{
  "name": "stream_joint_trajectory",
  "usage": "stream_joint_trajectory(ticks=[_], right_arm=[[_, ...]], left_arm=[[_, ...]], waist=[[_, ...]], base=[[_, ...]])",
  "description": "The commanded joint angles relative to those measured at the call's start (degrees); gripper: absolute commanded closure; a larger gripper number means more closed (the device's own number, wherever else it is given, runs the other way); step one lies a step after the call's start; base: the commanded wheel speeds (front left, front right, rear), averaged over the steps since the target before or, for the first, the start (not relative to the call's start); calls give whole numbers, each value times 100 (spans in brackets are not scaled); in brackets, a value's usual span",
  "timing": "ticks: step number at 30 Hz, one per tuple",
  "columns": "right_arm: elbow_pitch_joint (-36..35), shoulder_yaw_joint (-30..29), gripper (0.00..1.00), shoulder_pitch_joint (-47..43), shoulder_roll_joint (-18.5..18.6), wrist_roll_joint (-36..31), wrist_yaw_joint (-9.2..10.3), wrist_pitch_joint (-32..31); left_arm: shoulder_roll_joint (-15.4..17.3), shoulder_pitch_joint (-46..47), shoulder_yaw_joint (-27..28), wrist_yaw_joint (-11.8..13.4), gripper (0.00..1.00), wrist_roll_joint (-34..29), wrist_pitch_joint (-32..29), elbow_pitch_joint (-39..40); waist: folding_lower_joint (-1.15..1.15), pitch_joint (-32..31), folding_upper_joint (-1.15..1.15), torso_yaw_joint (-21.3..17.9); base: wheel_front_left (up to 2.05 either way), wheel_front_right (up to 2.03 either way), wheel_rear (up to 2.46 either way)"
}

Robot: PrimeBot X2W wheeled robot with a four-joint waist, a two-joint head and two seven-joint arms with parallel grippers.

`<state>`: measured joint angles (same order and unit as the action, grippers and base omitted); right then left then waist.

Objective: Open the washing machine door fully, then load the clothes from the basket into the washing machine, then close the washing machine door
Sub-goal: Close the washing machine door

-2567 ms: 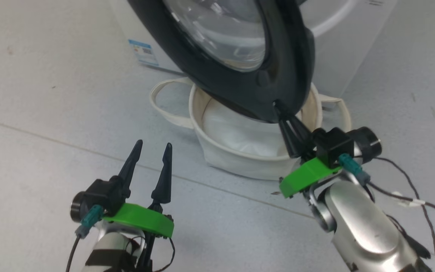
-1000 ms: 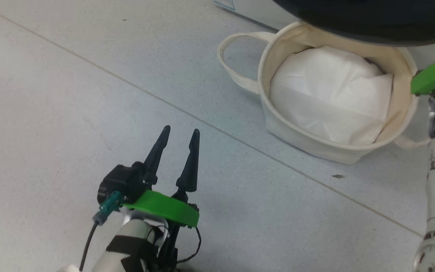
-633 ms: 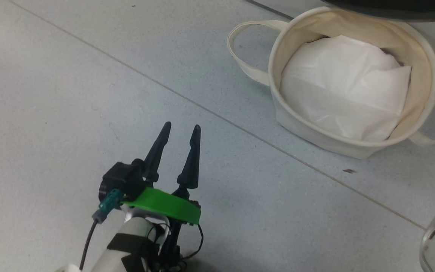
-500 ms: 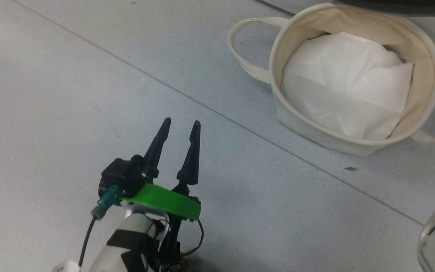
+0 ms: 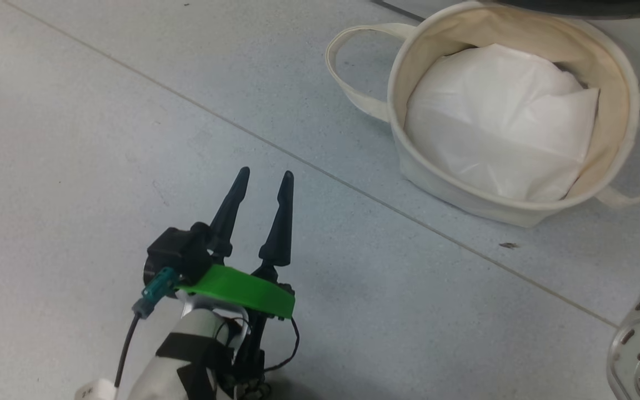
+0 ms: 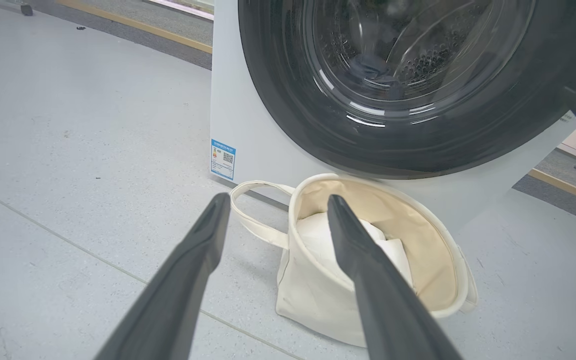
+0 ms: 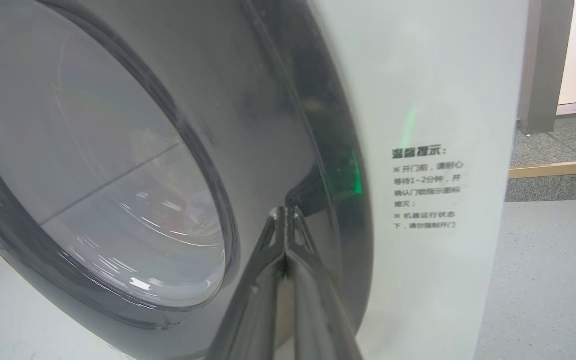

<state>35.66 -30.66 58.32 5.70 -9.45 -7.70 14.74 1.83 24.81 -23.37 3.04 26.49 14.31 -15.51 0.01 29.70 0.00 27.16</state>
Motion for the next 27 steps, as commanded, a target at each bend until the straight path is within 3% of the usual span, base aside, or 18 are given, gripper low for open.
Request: stream_joint_trajectory(ticks=[1, 11, 21, 27], right_arm=[[-248, 181, 100, 194, 11, 103, 21, 26], [-500, 1432, 100, -1111, -184, 1050, 21, 26], [-1680, 2613, 100, -3580, -278, 2414, 21, 26], [-2590, 2796, 100, -4740, -280, 2868, 21, 26]], left_arm=[[105, 36, 203, 1, 0, 9, 69, 104], [105, -74, 546, -238, 0, 165, 69, -278], [105, -476, 954, -491, 0, -118, 69, -477], [105, -712, 1088, -603, 0, -366, 69, -566]], waist=[[-1, -87, 0, -59], [-1, -792, 0, -596], [-1, -1787, 0, -1551], [-1, -2150, 0, -2119]], base=[[0, 0, 0], [0, 0, 0], [0, 0, 0], [0, 0, 0]])
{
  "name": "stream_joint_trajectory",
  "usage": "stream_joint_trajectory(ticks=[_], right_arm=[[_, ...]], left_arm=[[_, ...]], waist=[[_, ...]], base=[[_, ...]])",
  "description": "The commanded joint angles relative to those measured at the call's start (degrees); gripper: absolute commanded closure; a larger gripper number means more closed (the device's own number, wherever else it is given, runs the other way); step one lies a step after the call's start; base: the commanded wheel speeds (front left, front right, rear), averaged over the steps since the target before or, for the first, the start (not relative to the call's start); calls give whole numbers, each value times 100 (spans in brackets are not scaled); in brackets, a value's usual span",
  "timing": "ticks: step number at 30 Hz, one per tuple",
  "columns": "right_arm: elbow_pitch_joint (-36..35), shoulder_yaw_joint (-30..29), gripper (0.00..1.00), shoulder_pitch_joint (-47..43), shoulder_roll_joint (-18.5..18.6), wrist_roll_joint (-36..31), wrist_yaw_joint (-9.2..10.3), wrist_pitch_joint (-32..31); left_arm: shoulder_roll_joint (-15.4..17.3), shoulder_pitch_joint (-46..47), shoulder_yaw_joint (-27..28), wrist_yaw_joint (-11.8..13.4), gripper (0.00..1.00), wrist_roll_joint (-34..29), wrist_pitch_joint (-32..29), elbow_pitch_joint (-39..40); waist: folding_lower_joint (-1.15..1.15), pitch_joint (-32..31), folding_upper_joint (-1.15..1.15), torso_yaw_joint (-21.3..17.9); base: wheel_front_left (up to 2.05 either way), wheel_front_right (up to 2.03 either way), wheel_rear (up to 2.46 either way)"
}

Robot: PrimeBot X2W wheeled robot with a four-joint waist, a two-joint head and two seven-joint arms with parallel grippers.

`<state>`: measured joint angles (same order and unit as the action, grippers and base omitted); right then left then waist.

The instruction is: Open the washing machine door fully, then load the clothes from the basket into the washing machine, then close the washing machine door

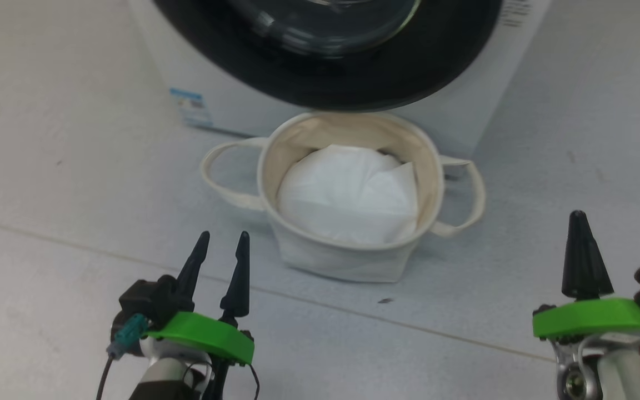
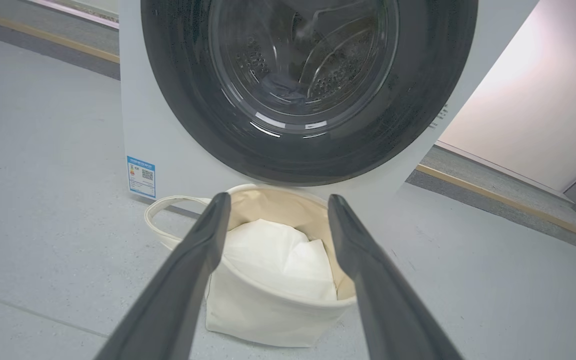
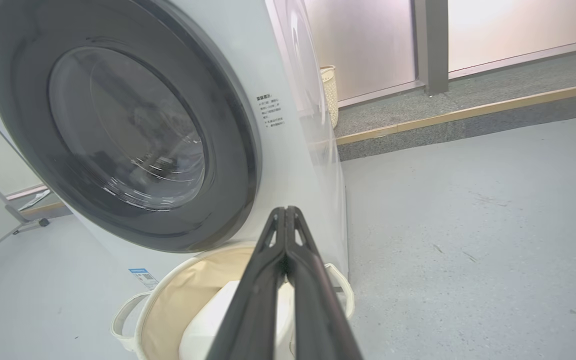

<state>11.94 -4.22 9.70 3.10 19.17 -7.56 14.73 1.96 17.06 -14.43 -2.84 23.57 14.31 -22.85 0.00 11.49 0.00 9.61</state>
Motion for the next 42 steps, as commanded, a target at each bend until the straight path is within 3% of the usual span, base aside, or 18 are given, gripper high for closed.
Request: stream_joint_trajectory(ticks=[1, 11, 12, 13, 14, 25, 42], right_arm=[[-342, 160, 100, -15, -21, 7, 8, 27], [-937, 407, 100, -685, -22, 28, 8, 27], [-1010, 390, 83, -709, -22, -9, 8, 27], [-1099, 363, 5, -737, -22, -65, 8, 27], [-1145, 334, 0, -783, -22, -102, 8, 27], [-1076, 455, 0, -1063, -22, -110, 8, 27], [-1042, 609, 0, -1094, -22, -379, 8, 27]], left_arm=[[92, 35, 222, -9, 0, -219, 69, 222], [92, -423, 390, -45, 0, -542, 69, 686], [92, -454, 428, -33, 0, -475, 69, 768], [92, -498, 438, -32, 0, -442, 69, 827], [92, -540, 423, -48, 0, -433, 69, 868], [92, -850, 297, -167, 0, -341, 69, 784], [92, -836, 268, 45, 0, -337, 69, 303]], waist=[[0, -379, 0, -445], [0, -810, 0, -1029], [0, -837, 0, -1039], [0, -868, 0, -1044], [0, -899, 0, -1040], [0, -1078, 0, -977], [0, -1158, 0, -961]], base=[[0, 0, 0], [0, 0, 0], [0, 0, 0], [0, 0, 0], [0, 0, 0], [0, 0, 0], [0, 0, 0]])
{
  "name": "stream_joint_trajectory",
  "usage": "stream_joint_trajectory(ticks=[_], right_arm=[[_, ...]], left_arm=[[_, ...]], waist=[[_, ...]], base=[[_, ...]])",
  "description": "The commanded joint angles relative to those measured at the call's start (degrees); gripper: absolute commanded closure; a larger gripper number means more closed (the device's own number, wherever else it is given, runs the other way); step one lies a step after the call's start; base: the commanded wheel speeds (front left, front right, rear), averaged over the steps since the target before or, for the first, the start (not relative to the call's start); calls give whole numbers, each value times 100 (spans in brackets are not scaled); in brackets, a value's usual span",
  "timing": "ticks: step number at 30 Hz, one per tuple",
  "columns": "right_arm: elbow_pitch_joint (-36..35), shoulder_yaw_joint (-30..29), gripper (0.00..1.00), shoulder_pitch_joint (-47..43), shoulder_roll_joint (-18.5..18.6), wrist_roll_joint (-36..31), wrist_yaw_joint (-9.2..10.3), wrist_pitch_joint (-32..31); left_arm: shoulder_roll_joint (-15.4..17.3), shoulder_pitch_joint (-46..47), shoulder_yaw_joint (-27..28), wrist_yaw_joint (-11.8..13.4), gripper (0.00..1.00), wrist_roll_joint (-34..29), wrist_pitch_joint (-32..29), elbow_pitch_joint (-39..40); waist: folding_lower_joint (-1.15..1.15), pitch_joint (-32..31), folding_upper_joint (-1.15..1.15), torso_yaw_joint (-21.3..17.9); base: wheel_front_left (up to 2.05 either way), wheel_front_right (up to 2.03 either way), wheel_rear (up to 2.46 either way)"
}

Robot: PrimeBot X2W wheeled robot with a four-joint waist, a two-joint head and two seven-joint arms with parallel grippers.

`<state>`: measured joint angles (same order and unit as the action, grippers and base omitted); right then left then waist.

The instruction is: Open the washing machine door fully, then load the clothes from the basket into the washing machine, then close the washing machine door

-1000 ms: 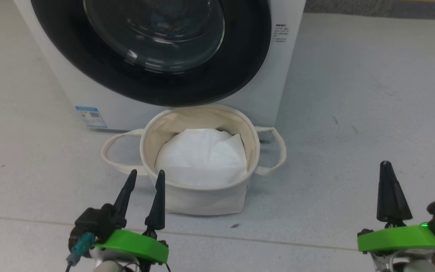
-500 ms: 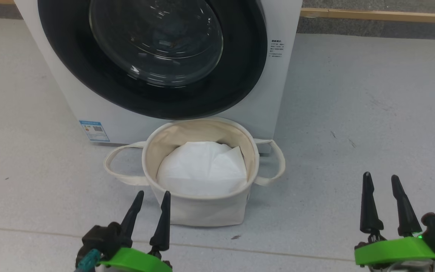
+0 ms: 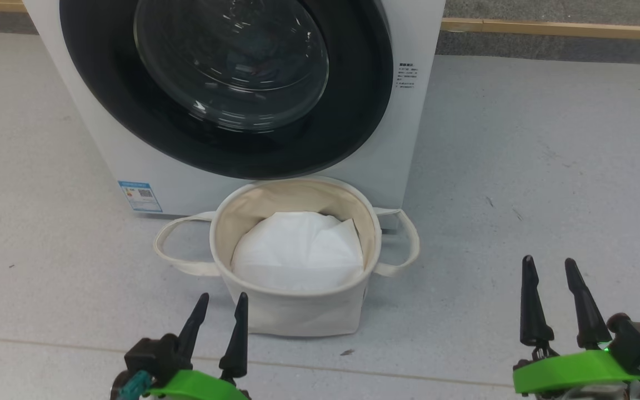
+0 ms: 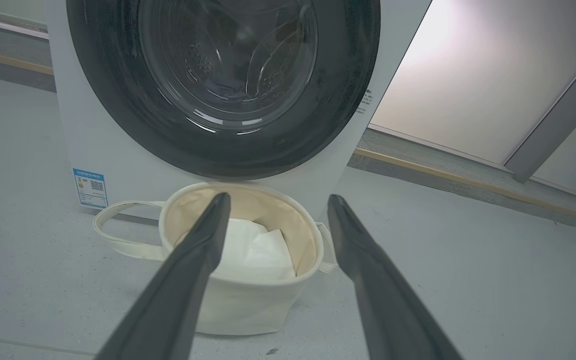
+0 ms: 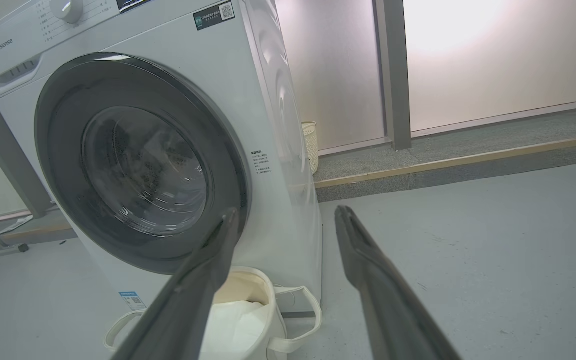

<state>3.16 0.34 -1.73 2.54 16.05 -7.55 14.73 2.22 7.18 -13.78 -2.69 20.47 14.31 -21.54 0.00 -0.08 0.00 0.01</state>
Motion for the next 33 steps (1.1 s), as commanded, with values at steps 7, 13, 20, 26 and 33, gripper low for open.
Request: stream_joint_trajectory(ticks=[7, 13, 20, 26, 33], right_arm=[[-154, 162, 0, 26, 34, -240, 6, 27], [-131, 199, 0, 9, 34, -295, 6, 27], [-116, 244, 0, 9, 34, -305, 6, 27], [-104, 225, 0, 15, 34, -330, 6, 27], [-98, 214, 0, 19, 34, -340, 6, 27]], left_arm=[[65, 120, 218, 27, 0, 10, 69, 191], [65, 107, 245, 30, 0, 187, 69, 230], [65, 93, 245, 34, 0, 85, 69, 255], [65, 94, 221, 63, 0, 80, 69, 268], [65, 97, 205, 90, 0, 65, 69, 280]], waist=[[0, -26, 0, 15], [0, -39, 0, 31], [0, -10, 0, 21], [0, 18, 0, 12], [0, 7, 0, 25]], base=[[0, 0, 0], [0, 0, 0], [0, 0, 0], [0, 0, 0], [0, 0, 0]])
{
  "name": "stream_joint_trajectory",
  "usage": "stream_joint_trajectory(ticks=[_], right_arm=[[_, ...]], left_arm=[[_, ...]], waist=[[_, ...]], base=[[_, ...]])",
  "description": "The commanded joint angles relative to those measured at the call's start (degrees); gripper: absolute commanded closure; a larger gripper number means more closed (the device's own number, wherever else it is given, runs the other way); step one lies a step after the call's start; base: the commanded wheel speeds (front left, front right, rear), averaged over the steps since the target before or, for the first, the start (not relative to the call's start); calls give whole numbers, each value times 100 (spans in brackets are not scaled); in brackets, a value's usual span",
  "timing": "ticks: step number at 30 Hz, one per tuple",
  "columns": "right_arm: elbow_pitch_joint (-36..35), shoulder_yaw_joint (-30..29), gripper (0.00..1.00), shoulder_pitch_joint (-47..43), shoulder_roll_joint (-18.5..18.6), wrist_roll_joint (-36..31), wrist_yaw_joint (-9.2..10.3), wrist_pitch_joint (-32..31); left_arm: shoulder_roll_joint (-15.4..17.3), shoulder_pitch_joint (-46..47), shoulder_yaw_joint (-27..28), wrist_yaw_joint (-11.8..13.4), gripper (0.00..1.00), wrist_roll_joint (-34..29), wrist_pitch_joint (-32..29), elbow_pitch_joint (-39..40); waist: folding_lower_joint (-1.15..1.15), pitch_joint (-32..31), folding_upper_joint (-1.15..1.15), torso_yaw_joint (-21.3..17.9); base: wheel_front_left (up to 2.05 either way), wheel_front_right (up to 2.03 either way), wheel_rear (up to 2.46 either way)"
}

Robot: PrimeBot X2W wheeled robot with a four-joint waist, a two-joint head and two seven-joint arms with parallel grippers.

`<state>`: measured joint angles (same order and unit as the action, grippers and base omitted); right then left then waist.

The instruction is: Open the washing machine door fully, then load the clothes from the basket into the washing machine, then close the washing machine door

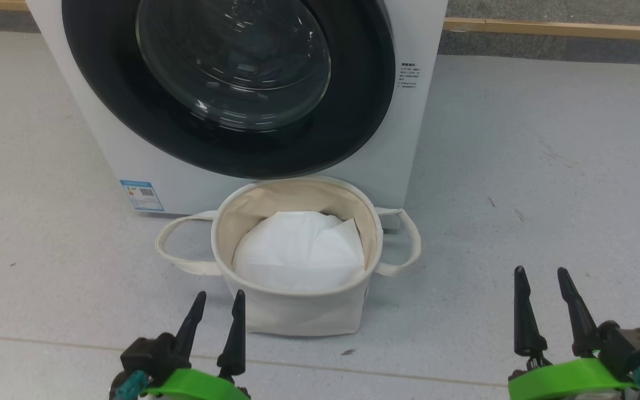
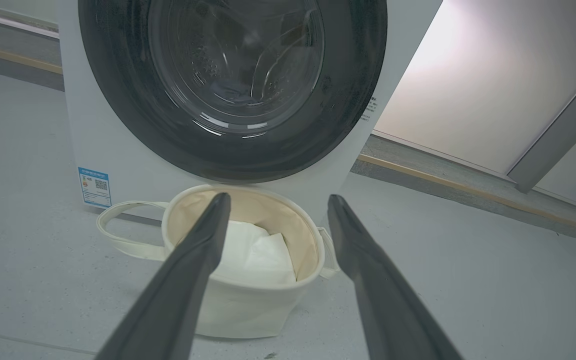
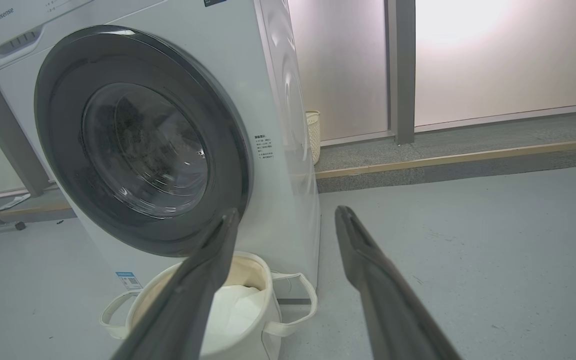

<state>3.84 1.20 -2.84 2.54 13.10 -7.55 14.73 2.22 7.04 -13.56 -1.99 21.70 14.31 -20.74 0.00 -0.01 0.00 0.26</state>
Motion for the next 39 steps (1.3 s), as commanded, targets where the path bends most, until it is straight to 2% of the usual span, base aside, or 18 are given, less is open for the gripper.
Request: stream_joint_trajectory(ticks=[1, 12, 15, 19, 39], right_arm=[[-167, 127, 0, 131, 33, -41, 6, 27], [-158, 153, 0, 131, 33, -83, 6, 27], [-188, 232, 0, 143, 33, -497, 6, 27], [-260, 300, 0, 141, 33, -717, 6, 27], [-203, 195, 0, 129, 33, -243, 6, 27]], left_arm=[[65, 108, 183, 27, 0, -59, 69, 203], [65, 93, 168, 53, 0, -72, 69, 203], [65, 96, 161, 56, 0, -73, 69, 190], [65, 96, 164, 62, 0, -75, 69, 160], [65, 92, 137, 100, 0, -72, 69, 134]], waist=[[0, -2, 0, 0], [0, 4, 0, 33], [0, 8, 0, 41], [0, -7, 0, 43], [0, -69, 0, 98]], base=[[0, 0, 0], [0, 0, 0], [0, 0, 0], [0, 0, 0], [0, 0, 0]])
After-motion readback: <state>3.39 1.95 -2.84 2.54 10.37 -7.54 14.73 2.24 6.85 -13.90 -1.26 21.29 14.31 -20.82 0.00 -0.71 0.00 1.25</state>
